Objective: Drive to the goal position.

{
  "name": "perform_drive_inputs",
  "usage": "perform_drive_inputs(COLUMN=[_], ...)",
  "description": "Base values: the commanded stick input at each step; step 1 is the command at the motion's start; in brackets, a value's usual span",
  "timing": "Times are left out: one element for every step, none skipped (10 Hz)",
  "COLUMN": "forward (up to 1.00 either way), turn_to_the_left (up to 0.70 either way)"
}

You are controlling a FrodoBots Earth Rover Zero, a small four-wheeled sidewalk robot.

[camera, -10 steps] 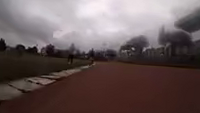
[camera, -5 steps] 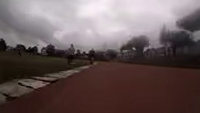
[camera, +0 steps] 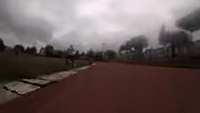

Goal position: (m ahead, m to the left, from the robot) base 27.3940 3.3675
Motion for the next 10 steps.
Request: perform_drive_inputs(forward=[0.7,0.7,0.7,0.7,0.7,0.7,0.7,0.7,0.7,0.7], turn_to_the_left=[0.11,0.0,0.0,0.04,0.08,0.03,0.07,0.07,-0.34,-0.27])
